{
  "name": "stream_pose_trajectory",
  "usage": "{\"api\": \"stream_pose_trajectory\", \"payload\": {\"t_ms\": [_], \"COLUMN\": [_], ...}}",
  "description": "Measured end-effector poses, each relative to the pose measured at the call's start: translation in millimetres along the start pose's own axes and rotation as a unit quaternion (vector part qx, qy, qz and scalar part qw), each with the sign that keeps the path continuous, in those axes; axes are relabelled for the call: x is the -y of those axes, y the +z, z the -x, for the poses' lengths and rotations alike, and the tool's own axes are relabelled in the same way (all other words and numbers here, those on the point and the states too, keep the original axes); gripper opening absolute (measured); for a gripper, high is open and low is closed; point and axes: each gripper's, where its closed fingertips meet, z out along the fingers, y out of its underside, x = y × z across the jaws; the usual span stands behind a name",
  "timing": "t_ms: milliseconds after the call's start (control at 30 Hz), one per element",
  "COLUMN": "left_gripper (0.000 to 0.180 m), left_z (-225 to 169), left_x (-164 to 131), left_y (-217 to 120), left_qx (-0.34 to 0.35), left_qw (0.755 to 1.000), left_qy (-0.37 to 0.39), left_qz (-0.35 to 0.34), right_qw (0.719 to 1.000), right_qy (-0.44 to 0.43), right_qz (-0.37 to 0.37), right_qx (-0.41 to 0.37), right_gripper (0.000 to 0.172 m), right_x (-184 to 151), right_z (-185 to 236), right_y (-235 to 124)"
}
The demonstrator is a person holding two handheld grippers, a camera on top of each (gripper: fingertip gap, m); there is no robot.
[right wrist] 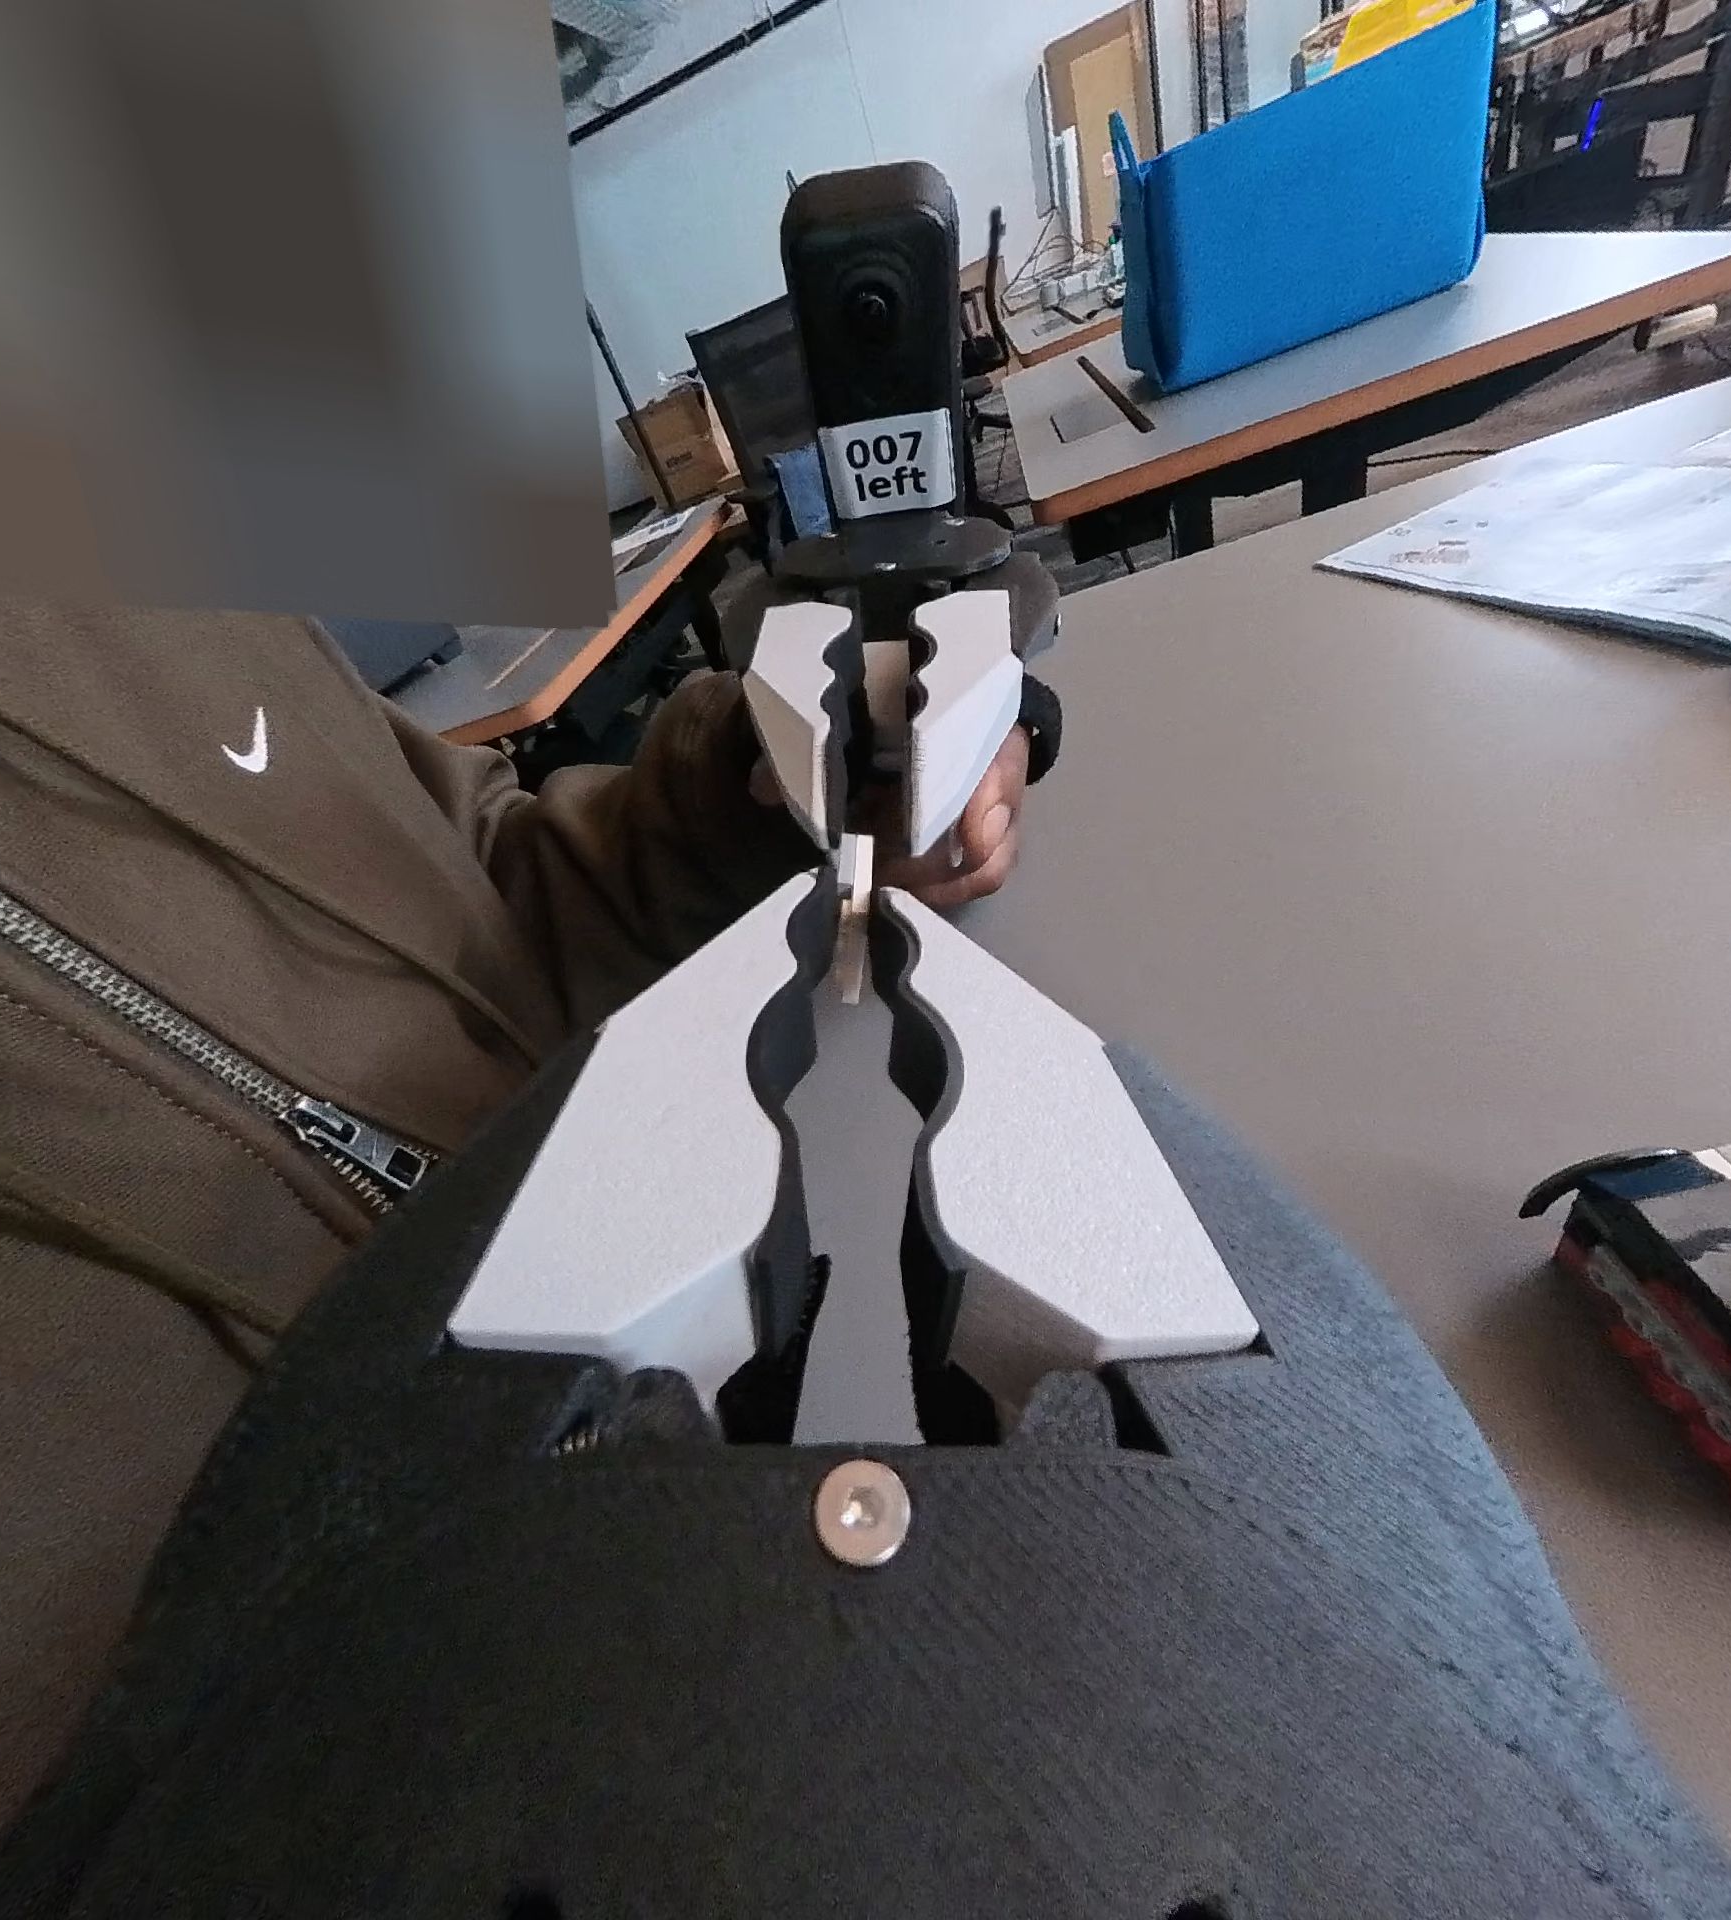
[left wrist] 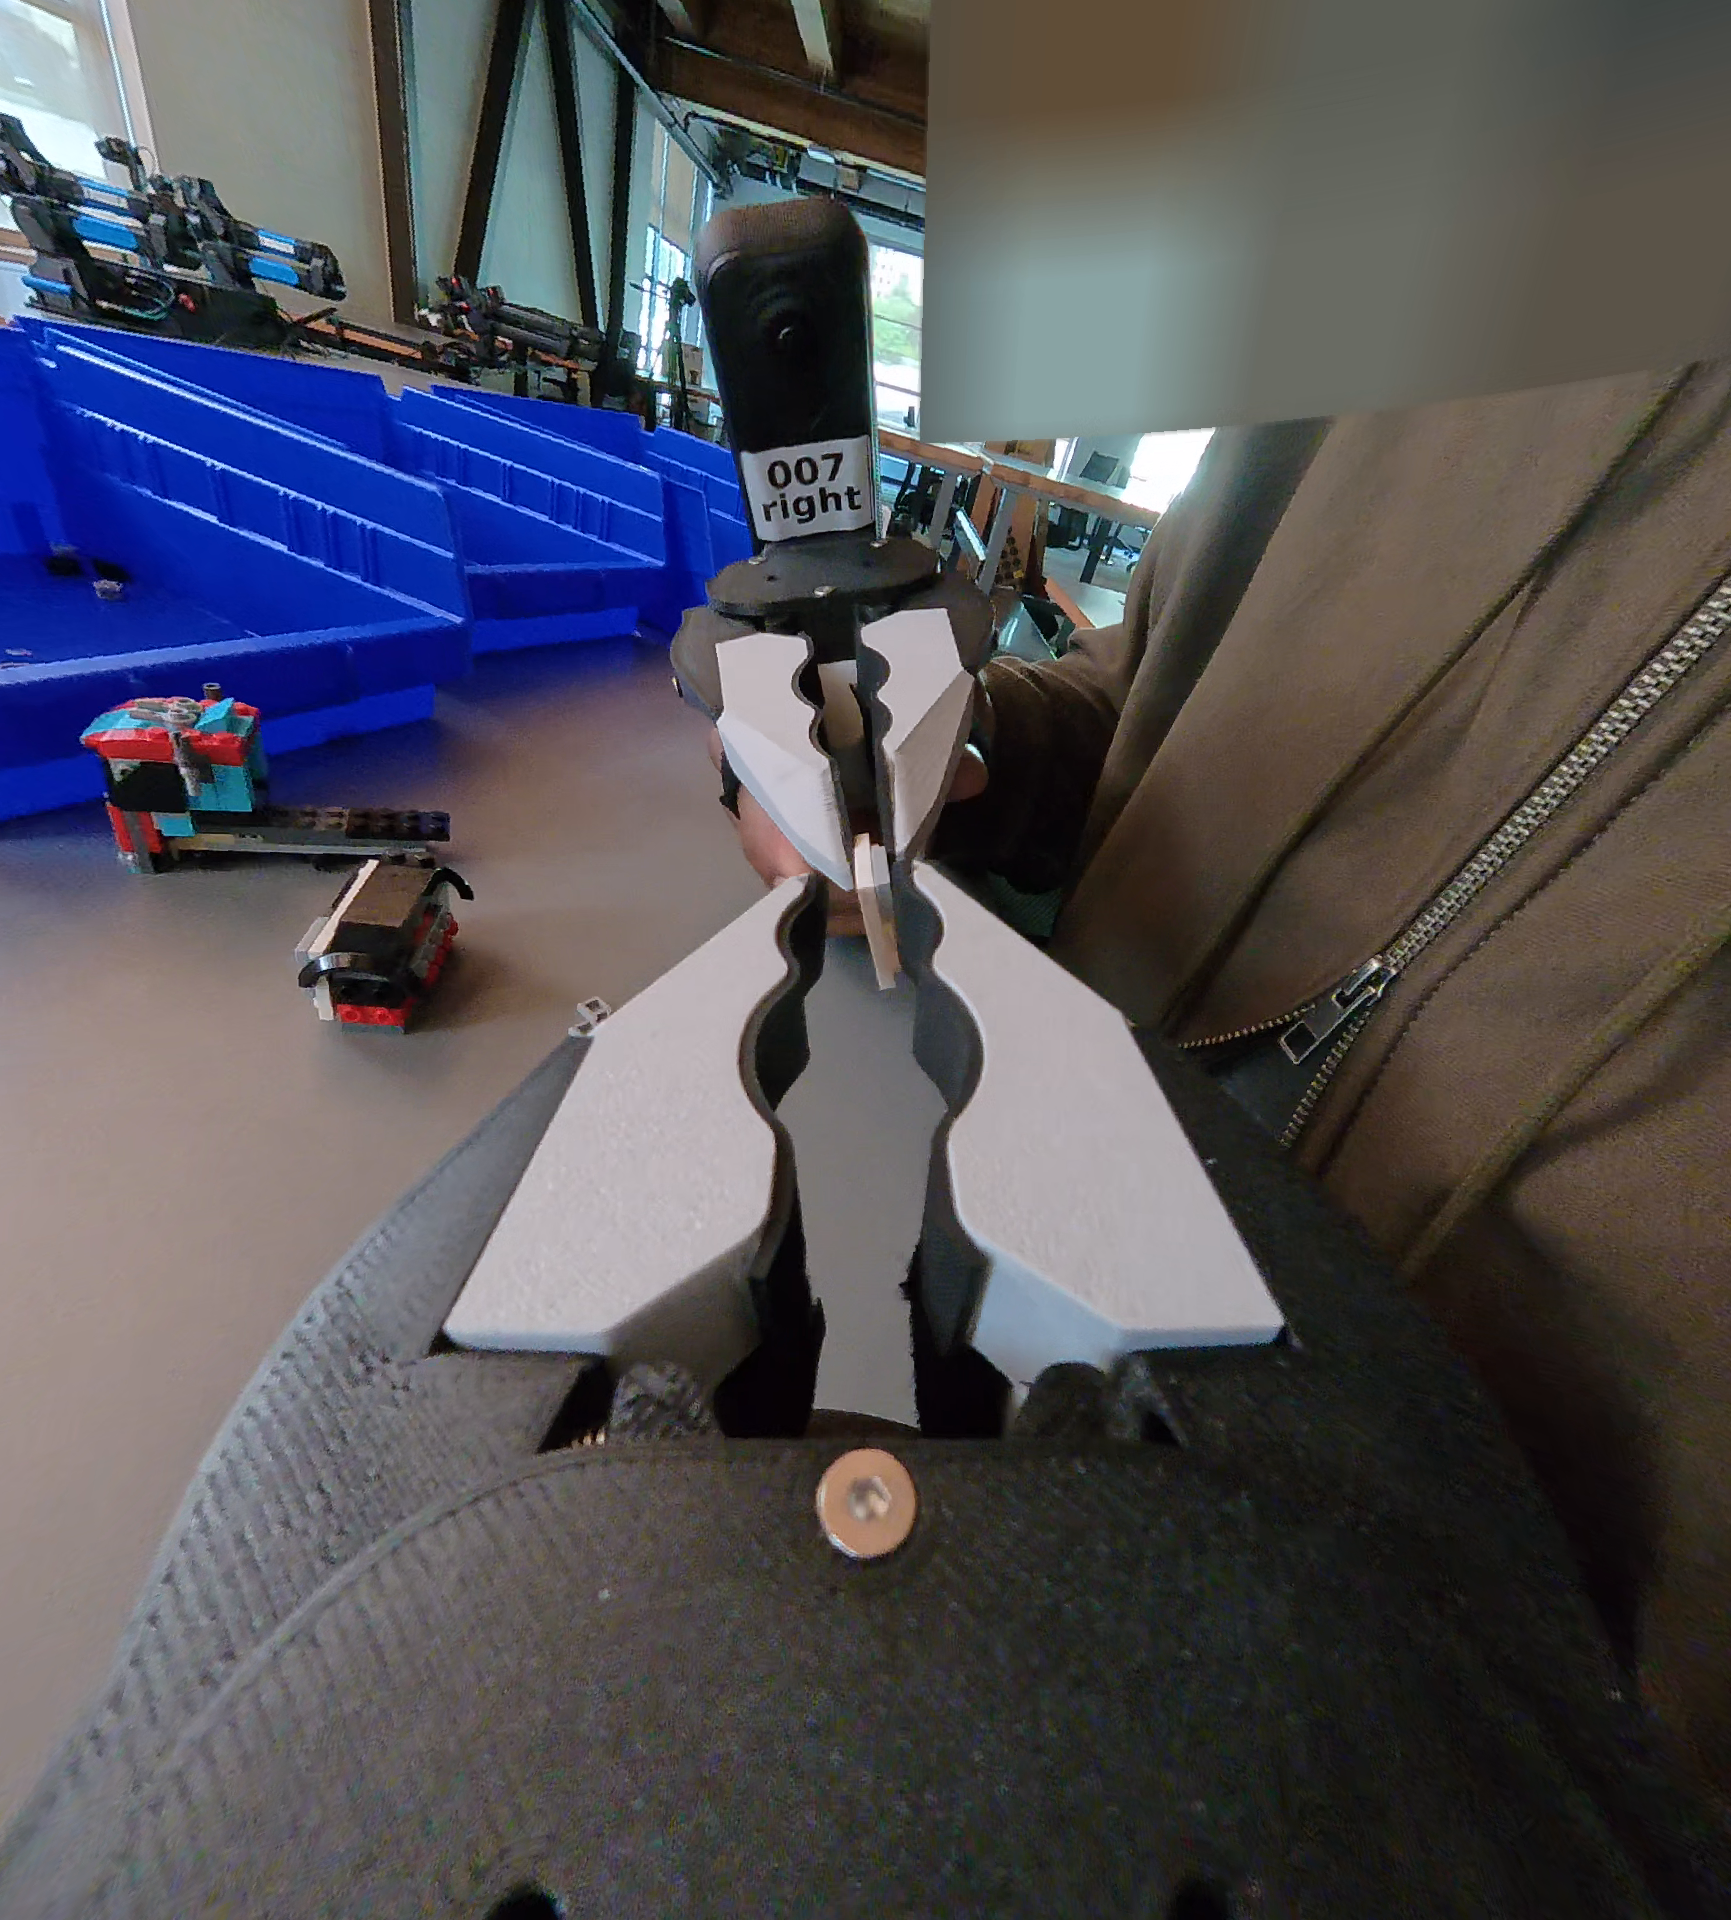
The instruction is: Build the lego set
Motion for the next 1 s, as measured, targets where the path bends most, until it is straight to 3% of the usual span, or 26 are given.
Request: {"api": "stream_pose_trajectory", "payload": {"t_ms": [533,667,833,1000], "left_gripper": [0.007,0.007,0.007,0.007], "left_z": [0.7,9.8,32.3,54.1], "left_x": [-4.5,-2.2,7.7,14.1], "left_y": [3.5,2.1,-2.5,-12.2], "left_qx": [-0.013,-0.007,0.021,0.047], "left_qw": [0.998,0.995,0.975,0.945], "left_qy": [-0.052,-0.104,-0.211,-0.300], "left_qz": [0.012,-0.004,-0.060,-0.120], "right_qw": [1.000,0.999,0.993,0.977], "right_qy": [-0.006,-0.030,-0.076,-0.170], "right_qz": [-0.007,-0.017,-0.029,-0.004], "right_qx": [0.002,-0.024,-0.083,-0.128], "right_gripper": [0.007,0.008,0.050,0.055], "right_x": [4.4,9.3,20.5,25.7], "right_z": [-5.2,-13.7,-36.0,-49.0], "right_y": [3.1,2.8,-3.6,-4.4]}}
